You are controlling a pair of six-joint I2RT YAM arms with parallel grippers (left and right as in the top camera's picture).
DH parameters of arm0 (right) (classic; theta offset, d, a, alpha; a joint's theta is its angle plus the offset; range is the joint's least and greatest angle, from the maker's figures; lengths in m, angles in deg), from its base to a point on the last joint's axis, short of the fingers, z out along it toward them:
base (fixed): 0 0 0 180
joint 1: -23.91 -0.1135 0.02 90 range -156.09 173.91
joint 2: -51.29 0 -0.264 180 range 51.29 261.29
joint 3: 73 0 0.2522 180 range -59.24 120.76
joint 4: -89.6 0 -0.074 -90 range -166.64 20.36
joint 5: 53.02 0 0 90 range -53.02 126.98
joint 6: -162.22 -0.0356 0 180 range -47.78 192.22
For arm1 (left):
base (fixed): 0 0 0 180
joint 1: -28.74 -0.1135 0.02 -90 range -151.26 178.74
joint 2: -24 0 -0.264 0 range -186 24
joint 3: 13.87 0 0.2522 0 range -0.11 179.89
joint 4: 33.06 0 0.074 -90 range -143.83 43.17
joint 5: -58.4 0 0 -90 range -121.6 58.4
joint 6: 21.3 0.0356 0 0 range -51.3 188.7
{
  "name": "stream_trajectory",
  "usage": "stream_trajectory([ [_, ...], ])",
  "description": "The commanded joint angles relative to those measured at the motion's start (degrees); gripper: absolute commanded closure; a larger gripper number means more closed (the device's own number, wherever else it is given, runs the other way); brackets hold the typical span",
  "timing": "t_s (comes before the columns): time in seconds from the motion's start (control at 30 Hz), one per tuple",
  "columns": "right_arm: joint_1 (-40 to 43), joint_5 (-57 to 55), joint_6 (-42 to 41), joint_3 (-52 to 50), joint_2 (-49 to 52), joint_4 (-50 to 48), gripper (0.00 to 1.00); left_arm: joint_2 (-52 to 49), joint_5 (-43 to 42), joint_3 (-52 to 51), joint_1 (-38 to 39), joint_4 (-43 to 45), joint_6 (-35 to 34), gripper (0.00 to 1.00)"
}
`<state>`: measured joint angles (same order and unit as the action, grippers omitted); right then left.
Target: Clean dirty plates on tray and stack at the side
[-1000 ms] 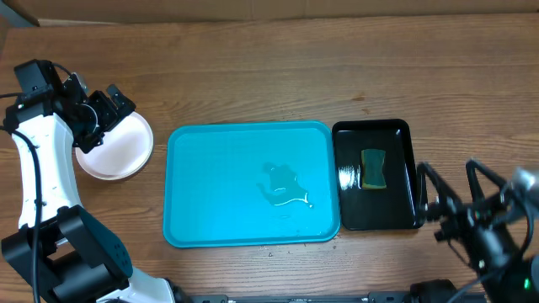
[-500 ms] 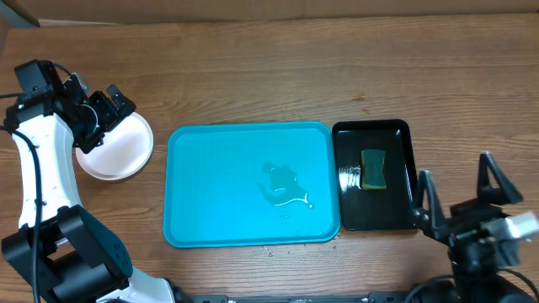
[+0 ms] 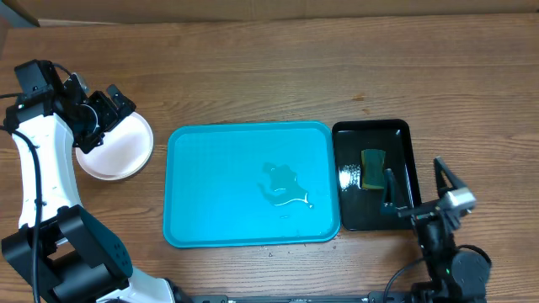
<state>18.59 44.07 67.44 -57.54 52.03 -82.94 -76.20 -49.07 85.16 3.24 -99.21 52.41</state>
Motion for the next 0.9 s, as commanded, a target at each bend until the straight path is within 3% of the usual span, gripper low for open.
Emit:
stream_trajectory([
  [0.0, 0.3, -0.2, 0.6, -1.2, -0.6, 6.2, 0.0, 0.6, 0.2, 1.0, 0.0, -0.1, 0.9, 0.0],
  [0.07, 0.3, -0.1, 1.8, -1.2, -0.6, 10.6, 0.0, 0.6, 0.2, 1.0, 0.0, -0.1, 0.9, 0.0],
  [0.27, 0.3, -0.2, 9.8, -1.2, -0.6, 10.6, 0.0, 0.6, 0.2, 1.0, 0.0, -0.1, 0.9, 0.0],
  [0.87, 0.3, -0.2, 9.1, -1.2, -0.6, 10.5, 0.0, 0.6, 0.3, 1.0, 0.0, -0.1, 0.9, 0.0],
])
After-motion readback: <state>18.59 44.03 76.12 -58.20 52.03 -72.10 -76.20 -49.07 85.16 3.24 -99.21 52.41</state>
